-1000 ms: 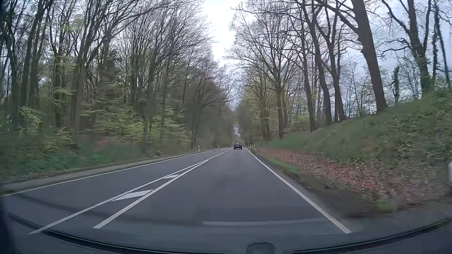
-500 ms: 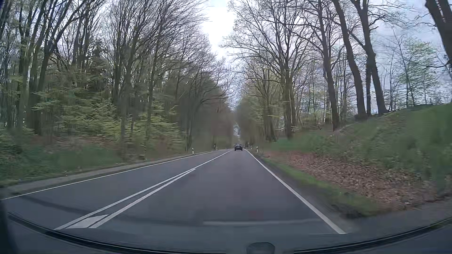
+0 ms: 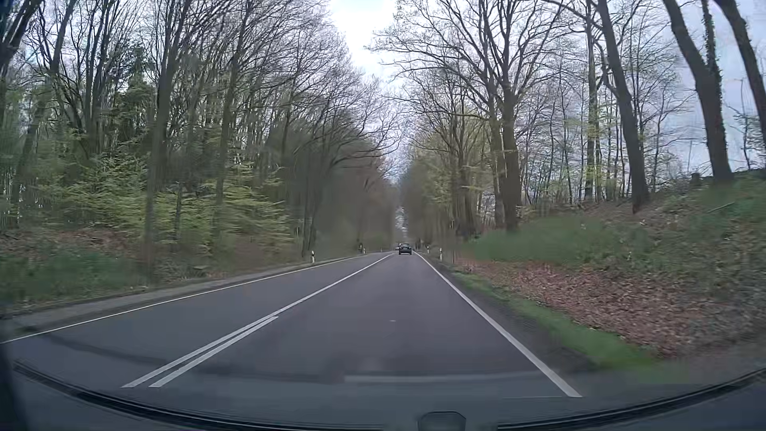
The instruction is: Follow the waypoints while adhering to traffic rules and regulations
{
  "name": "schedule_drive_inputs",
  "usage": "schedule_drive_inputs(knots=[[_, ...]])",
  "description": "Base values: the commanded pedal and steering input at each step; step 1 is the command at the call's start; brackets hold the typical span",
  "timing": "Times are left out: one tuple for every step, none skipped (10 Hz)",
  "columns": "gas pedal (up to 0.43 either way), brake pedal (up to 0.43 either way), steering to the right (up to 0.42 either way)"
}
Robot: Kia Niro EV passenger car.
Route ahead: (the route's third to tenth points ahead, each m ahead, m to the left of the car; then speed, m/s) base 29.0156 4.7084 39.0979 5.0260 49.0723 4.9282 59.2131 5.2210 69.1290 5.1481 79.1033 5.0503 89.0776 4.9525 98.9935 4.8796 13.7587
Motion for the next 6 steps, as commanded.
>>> schedule_drive_inputs(knots=[[0.15, 0.006, 0.001], [0.15, 0.006, 0.001], [0.15, 0.0, 0.001], [0.157, 0.006, 0.001], [0.157, 0.006, 0.001], [0.157, 0.0, 0.001]])
